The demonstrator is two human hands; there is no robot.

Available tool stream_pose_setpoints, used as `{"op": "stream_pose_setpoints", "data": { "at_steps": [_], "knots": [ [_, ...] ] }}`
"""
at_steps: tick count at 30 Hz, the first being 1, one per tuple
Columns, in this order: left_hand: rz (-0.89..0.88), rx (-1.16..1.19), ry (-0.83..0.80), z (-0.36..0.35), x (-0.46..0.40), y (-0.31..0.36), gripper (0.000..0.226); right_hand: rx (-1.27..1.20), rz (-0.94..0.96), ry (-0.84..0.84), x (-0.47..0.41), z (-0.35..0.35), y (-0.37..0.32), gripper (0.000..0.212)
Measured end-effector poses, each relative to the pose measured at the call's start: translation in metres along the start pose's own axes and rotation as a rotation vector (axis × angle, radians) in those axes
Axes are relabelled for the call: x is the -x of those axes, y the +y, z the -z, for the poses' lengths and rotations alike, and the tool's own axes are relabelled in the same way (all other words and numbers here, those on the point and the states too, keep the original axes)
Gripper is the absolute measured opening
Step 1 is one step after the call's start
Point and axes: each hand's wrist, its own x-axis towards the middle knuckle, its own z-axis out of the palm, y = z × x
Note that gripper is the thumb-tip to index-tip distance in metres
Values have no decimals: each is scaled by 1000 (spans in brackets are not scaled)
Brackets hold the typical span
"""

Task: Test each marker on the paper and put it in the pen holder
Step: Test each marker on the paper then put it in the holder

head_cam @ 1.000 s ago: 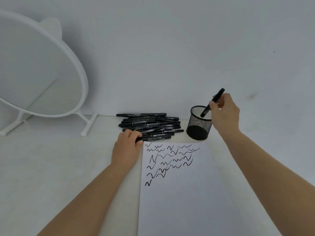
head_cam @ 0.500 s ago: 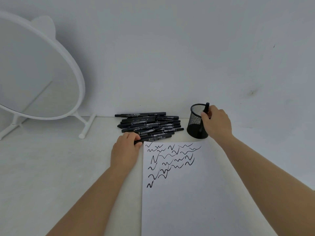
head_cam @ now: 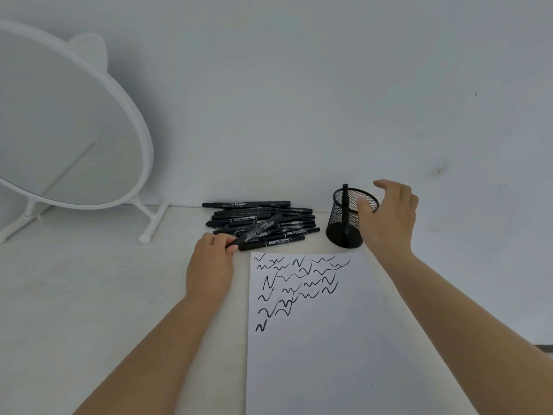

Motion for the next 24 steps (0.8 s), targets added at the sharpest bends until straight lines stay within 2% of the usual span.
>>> {"op": "stream_pose_setpoints", "data": {
  "at_steps": [3, 4, 8, 10, 14, 17, 19, 21, 24],
  "knots": [
    [-25, 118, 66, 12, 8, 9, 19, -147, 96, 52, 25, 7, -15, 30],
    [-52, 153, 66, 15, 11, 14, 19, -243, 74, -26, 34, 8, -22, 24],
    [-184, 232, 28, 24, 31, 41, 16, -566, -178, -561, 70, 4, -50, 6],
    [-217, 248, -35, 29, 40, 52, 13, -671, -260, -703, 81, 3, -56, 9],
    [-336, 227, -219, 39, 53, 60, 10, -904, -502, -738, 89, 8, -57, 28],
    [-469, 24, -204, 48, 61, 66, 19, -913, -695, -791, 88, 14, -53, 32],
    [-493, -121, -226, 52, 67, 71, 22, -949, -763, -818, 87, 18, -49, 30],
    [-472, -101, -299, 52, 73, 76, 24, -960, -774, -837, 87, 18, -45, 35],
    [-354, 149, -512, 52, 72, 77, 35, -991, -778, -808, 76, 21, -40, 40]
  ]
}}
